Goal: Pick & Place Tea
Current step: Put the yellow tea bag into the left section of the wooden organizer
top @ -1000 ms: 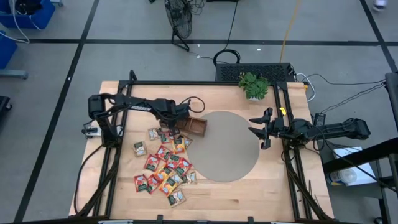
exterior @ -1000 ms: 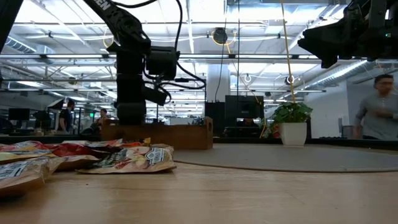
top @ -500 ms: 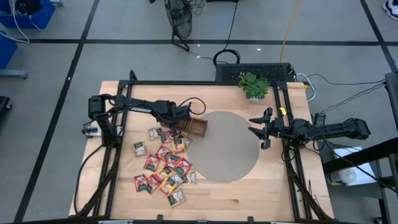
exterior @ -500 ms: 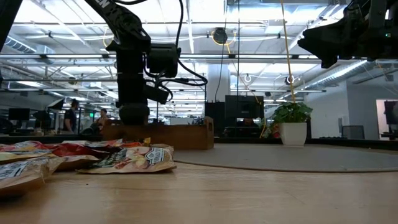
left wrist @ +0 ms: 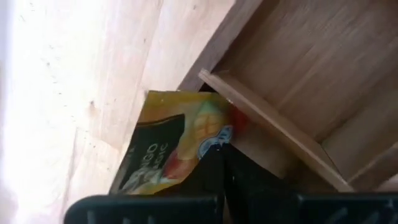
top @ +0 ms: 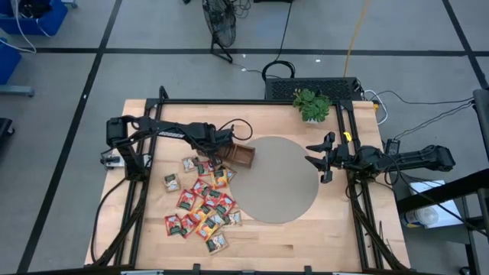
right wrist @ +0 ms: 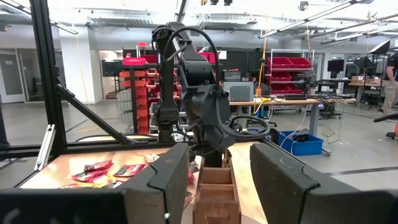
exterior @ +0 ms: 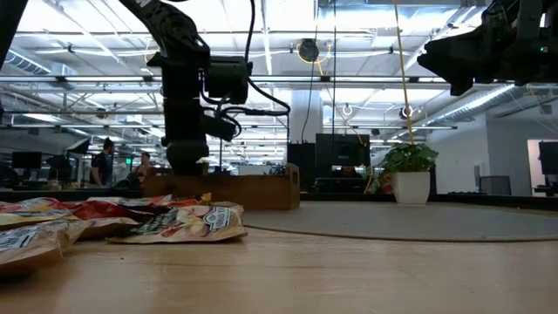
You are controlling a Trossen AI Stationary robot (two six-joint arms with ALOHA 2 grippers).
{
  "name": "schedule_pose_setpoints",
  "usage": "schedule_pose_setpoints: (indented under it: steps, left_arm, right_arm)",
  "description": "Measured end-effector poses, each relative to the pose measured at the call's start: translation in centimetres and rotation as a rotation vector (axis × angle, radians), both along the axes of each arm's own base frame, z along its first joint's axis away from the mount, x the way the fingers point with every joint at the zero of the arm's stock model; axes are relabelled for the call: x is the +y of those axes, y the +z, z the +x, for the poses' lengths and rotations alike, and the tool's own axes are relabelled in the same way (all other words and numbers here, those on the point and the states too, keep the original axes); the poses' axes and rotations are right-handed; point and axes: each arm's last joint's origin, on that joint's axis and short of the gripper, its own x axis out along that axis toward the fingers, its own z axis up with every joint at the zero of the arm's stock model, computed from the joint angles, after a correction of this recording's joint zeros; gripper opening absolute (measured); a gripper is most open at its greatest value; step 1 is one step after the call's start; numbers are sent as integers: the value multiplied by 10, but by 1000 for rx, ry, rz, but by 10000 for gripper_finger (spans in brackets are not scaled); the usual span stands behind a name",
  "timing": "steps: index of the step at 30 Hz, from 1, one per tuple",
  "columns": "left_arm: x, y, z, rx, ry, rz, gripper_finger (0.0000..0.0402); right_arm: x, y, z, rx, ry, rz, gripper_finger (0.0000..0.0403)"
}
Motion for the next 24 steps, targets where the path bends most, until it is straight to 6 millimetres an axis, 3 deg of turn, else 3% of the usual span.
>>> schedule_pose_setpoints:
  steps: [13,18,21,24]
  left_arm:
    - [-19,55,-16,-164,-33,46,5]
    - [-35,71,-19,-297,23,-120,9]
    - [-44,71,-14,-362,70,-274,33]
    - [-54,64,-6,-366,64,-347,82]
  right_arm:
    - [0,0,0,0,0,0,155]
    - [0,0,0,0,0,0,155]
    - [0,0,0,0,1,0,155]
    - [0,0,0,0,1,0,155]
